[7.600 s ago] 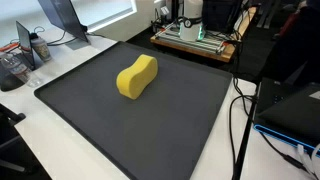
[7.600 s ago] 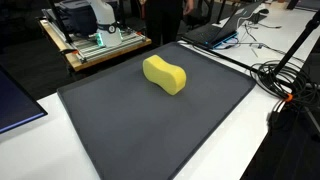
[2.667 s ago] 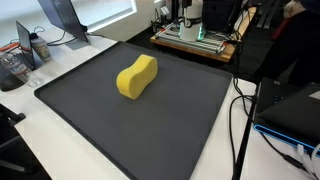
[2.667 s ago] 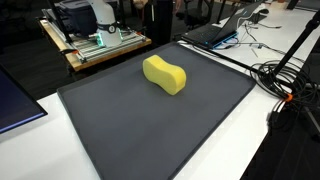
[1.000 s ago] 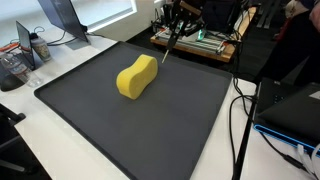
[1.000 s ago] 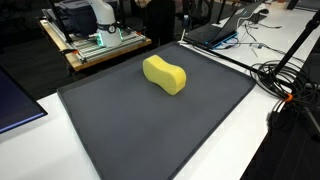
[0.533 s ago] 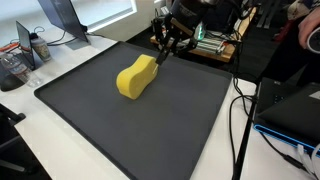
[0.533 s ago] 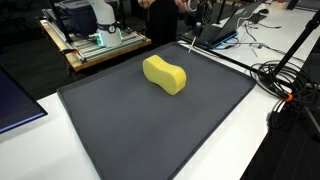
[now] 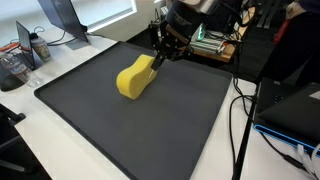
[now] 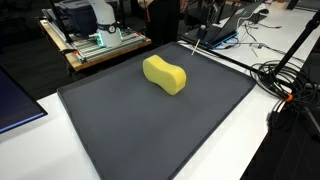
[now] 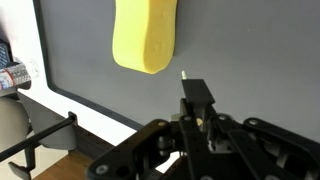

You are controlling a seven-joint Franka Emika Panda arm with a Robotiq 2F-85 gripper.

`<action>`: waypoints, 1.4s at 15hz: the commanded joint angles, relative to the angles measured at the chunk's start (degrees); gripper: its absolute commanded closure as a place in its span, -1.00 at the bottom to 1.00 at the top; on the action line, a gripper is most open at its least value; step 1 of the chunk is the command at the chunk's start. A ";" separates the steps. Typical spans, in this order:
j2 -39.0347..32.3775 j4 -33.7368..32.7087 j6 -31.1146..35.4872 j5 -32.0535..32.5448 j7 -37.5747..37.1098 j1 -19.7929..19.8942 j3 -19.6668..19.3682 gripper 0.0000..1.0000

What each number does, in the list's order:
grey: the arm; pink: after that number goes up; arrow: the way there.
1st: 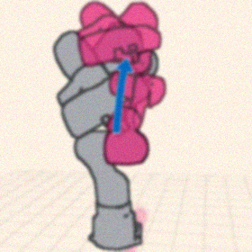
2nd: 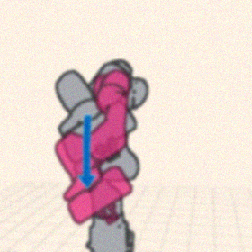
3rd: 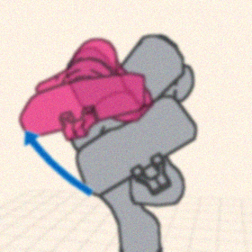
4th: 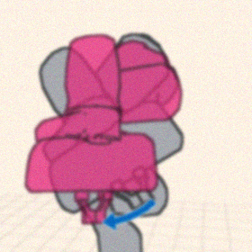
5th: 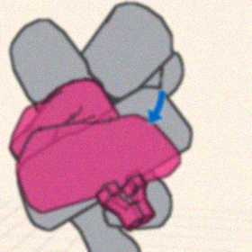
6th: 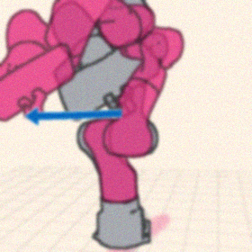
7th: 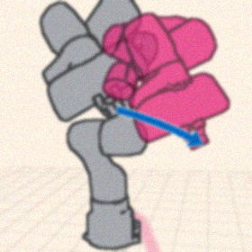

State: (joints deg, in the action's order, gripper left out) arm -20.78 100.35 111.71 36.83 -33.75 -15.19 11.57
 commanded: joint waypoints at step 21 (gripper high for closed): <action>-25.05 -52.00 -21.97 -30.36 3.29 6.09 -12.93 0.94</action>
State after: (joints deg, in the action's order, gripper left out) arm -42.75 56.18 93.59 10.80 -30.62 -11.04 -0.61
